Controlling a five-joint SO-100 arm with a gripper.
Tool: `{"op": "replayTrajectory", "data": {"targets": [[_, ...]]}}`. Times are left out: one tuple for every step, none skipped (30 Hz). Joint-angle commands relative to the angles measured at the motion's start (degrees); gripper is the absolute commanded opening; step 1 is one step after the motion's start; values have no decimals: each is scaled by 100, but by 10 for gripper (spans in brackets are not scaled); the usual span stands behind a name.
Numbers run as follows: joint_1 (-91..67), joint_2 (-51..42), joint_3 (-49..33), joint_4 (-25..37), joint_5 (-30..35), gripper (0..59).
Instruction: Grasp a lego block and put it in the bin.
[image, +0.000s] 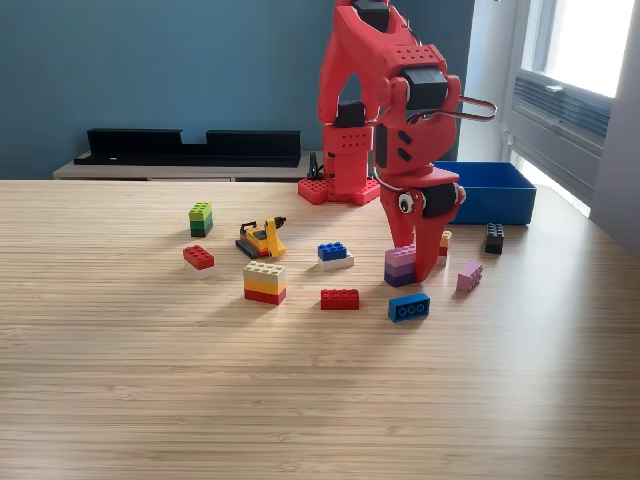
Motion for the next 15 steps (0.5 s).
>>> {"op": "replayTrajectory", "data": {"targets": [[97, 167, -316, 123, 18, 1], [114, 167, -316, 158, 26, 1], [141, 167, -316, 193, 35, 1], [167, 176, -334, 246, 26, 1], [193, 176, -352, 316, -9, 1], [220, 176, -404, 404, -35, 1], [264, 176, -492, 510, -70, 1], [308, 185, -606, 633, -105, 1], [369, 185, -738, 747, -132, 1], [422, 185, -870, 861, -149, 1], [483, 193, -1037, 976, -167, 1], [527, 202, -1230, 1099, -176, 1], [545, 202, -1512, 1292, -202, 1], [545, 202, -1793, 1468, -237, 1], [545, 202, -2057, 1626, -255, 1]]}}
